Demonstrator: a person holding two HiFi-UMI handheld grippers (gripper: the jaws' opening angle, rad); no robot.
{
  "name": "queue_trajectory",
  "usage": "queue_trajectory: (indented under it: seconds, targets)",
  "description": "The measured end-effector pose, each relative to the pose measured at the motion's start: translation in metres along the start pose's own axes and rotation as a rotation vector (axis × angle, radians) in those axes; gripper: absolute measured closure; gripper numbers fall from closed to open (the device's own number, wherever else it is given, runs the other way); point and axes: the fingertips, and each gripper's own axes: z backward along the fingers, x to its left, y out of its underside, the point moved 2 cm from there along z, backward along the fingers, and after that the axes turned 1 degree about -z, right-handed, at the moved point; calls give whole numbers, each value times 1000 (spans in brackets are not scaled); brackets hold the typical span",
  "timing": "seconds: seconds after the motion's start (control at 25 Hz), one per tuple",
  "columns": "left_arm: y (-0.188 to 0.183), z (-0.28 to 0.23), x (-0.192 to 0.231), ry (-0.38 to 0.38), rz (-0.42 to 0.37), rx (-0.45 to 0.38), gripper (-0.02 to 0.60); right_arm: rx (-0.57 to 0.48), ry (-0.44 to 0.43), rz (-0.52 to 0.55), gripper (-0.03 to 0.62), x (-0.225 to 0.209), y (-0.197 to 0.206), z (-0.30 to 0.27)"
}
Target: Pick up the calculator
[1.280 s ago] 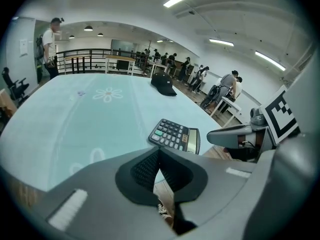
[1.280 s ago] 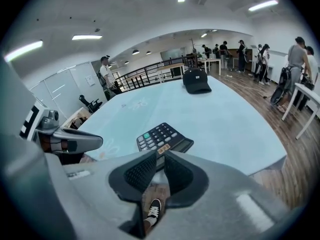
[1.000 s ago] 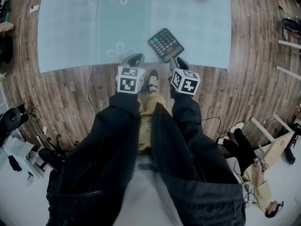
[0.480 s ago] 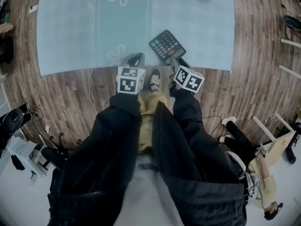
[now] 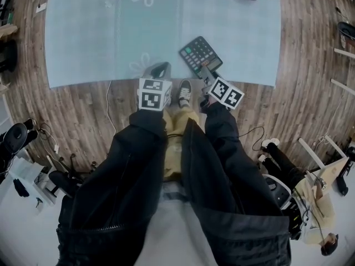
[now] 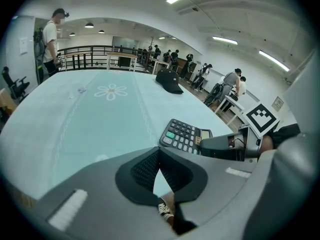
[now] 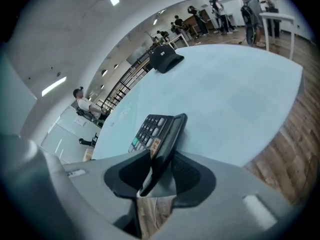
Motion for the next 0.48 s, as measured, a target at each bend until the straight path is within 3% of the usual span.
queue_trajectory:
  seconds: [0.2,0.48]
  targets:
    - [0,4,0,-5,-6,1,584,2,-55,-88,513,6,-5,-1]
    - [-11,11,-9,-4,-23,-31,584,-38,-73,-52,546,23,-17,10]
